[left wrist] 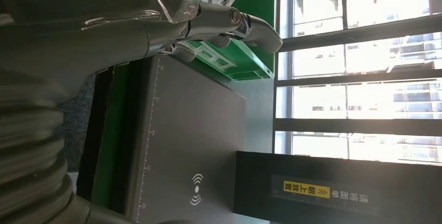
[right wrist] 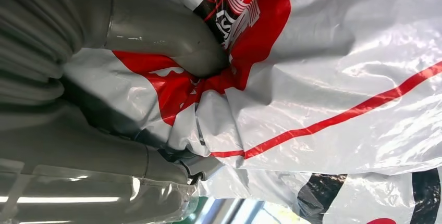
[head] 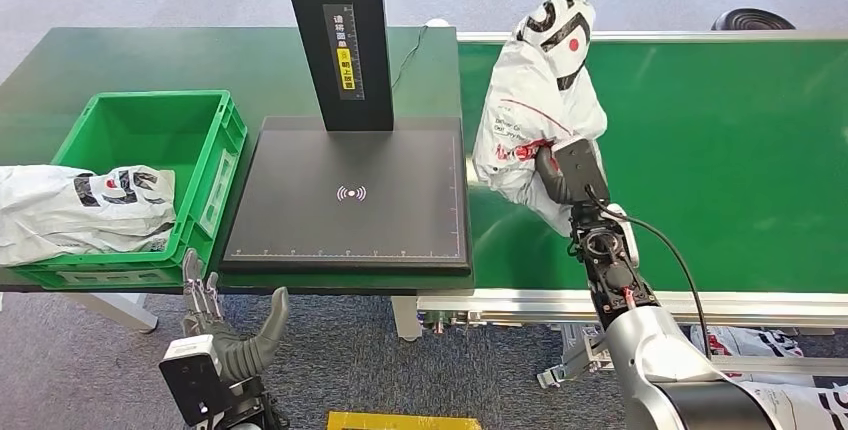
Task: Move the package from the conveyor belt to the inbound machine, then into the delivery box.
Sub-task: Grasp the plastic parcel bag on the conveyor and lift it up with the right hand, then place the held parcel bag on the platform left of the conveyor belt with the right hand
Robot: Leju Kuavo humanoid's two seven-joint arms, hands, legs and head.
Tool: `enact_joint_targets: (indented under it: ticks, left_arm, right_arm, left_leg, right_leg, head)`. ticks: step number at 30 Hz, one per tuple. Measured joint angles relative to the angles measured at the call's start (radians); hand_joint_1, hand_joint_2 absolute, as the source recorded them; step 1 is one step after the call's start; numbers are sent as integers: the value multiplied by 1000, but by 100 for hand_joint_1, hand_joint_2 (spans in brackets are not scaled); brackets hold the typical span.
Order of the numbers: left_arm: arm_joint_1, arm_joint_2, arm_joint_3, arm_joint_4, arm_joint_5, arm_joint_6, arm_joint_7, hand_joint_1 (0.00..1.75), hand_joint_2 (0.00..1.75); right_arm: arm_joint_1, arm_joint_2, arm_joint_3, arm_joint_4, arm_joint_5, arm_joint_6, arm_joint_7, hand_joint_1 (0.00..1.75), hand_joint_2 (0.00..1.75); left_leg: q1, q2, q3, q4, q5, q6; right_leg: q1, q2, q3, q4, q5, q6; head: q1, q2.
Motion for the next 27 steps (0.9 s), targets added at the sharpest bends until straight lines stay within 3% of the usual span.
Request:
enact_joint_targets:
  ticks: [6,9,13,16,21,27]
  left_arm:
    - [-1,0,-1,5,2,0,0,0,175]
    - [-6,-4,1,12,2,-7,0,0,175]
    - [-26,-20,12,41,-12,-25,0,0,175]
    - [-41,-33,20,64,-20,-42,0,0,175]
    - [-58,-41,25,91,-25,-69,0,0,175]
    - [-90,-46,25,120,-19,-83,0,0,175]
  right_arm:
    - [142,34,10,-345,-149,46,-10,175,175]
    - [272,75,38,-578,-263,48,-36,175,175]
    - [496,135,180,-867,-267,-51,-52,175,175]
    - [573,141,284,-996,-263,-93,-51,175,175]
    - [540,137,346,-1057,-240,-58,-11,175,175]
    - [338,137,382,-977,-219,9,68,175,175]
  left_leg:
    - [0,0,-1,0,0,0]
    - [1,-2,-1,0,-1,-1]
    - [2,-4,-1,-1,-4,-3]
    - [2,-1,-1,-1,-4,-3]
    - [0,0,0,-1,-3,-2]
    - [0,1,1,-1,0,-2]
  right_leg:
    - [0,0,-1,0,0,0]
    - [1,-2,0,0,-4,0]
    - [2,-3,0,1,-6,-1]
    - [1,-2,-1,1,-7,-2]
    - [0,-1,0,1,-4,-1]
    - [0,0,0,1,-2,-2]
  head:
    - [0,0]
    - [0,0]
    - [-1,0]
    - [0,0]
    - [0,0]
    - [0,0]
